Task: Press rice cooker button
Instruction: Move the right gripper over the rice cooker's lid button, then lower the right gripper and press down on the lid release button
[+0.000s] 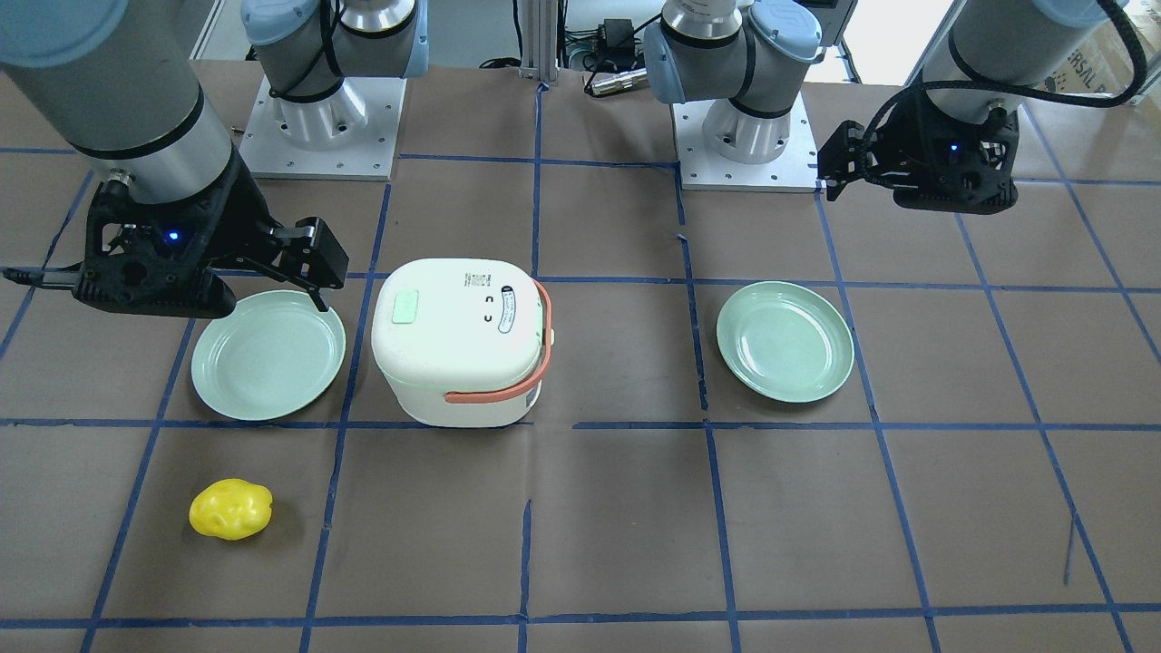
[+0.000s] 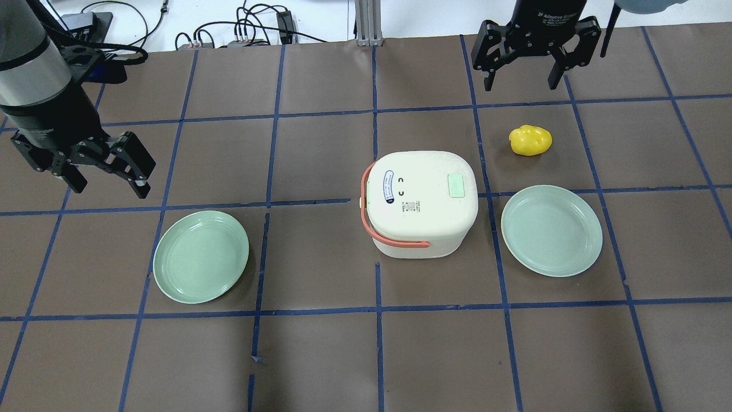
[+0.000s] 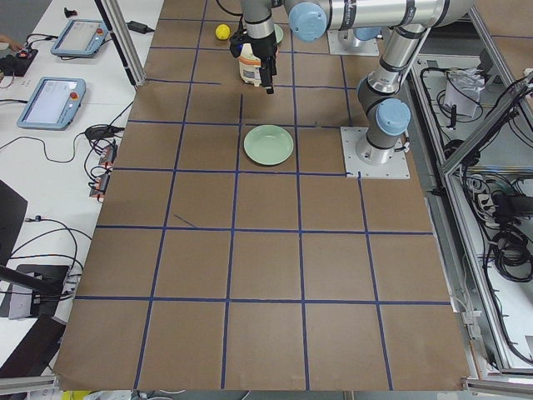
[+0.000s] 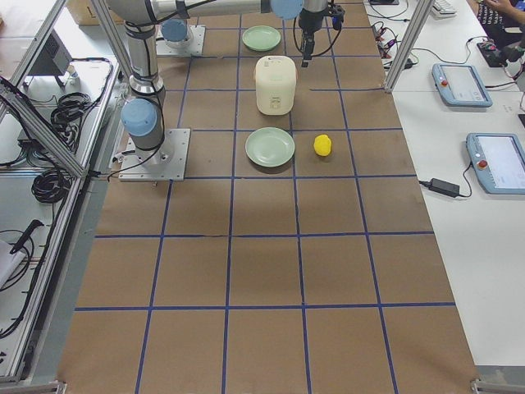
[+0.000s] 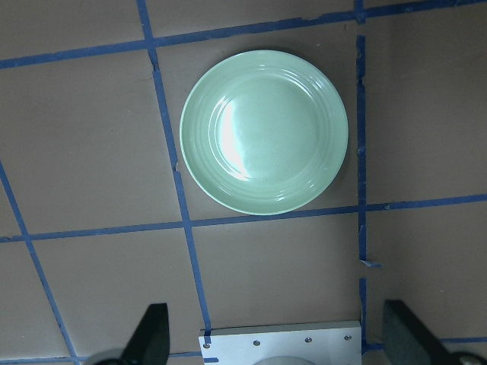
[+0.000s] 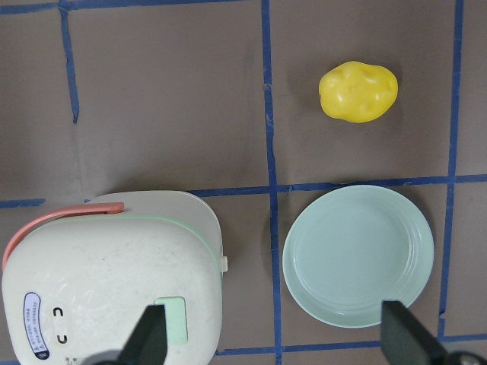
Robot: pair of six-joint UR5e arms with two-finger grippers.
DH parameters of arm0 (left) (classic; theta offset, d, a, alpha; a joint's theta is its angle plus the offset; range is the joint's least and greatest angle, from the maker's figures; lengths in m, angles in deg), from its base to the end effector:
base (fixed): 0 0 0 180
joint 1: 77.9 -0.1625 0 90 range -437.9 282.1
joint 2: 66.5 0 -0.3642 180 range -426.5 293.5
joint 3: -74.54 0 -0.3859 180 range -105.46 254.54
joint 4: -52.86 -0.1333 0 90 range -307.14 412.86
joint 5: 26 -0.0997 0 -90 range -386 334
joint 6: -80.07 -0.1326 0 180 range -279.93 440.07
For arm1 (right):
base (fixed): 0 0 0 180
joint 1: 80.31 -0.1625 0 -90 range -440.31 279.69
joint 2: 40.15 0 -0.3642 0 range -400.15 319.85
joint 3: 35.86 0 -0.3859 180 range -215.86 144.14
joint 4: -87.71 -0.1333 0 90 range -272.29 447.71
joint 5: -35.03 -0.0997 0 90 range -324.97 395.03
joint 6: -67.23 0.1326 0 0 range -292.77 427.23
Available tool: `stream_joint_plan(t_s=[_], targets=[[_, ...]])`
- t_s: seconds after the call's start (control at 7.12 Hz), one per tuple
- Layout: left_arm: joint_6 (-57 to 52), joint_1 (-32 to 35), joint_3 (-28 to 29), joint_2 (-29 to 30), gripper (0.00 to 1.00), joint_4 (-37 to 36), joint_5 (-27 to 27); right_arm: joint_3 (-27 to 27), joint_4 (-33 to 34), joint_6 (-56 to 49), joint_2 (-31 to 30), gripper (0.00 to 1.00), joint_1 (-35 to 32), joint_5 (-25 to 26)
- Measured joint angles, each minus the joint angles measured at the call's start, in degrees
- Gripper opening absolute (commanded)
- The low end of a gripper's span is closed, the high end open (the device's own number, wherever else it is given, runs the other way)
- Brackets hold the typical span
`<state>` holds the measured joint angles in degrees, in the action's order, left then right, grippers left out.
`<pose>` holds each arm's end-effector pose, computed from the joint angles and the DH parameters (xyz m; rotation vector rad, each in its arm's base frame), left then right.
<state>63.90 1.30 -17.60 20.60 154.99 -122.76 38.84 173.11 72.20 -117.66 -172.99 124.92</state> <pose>-0.0333 -0.4535 0.3826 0.1610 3.0507 0.3378 0.1596 -0.5529 0.4013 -0.0628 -3.1404 -0.0492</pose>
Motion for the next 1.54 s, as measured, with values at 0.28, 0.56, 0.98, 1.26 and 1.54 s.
stream_joint_plan(t_s=[0.28,0.56,0.98,1.26,1.54], targets=[[0.0,0.0,0.0,0.0,1.00,0.0,0.0,0.3,2.5,2.4,0.9,0.24,-2.5,-2.9],[0.0,0.0,0.0,0.0,1.00,0.0,0.0,1.9,4.1,7.5,3.0,0.09,-6.6,-3.6],[0.0,0.0,0.0,0.0,1.00,0.0,0.0,8.3,4.8,8.6,3.1,0.06,-8.0,-2.9],[0.0,0.0,0.0,0.0,1.00,0.0,0.0,11.4,6.1,8.5,2.5,0.06,-7.5,-2.5],[0.0,0.0,0.0,0.0,1.00,0.0,0.0,12.6,6.4,8.6,2.3,0.06,-7.3,-2.4]])
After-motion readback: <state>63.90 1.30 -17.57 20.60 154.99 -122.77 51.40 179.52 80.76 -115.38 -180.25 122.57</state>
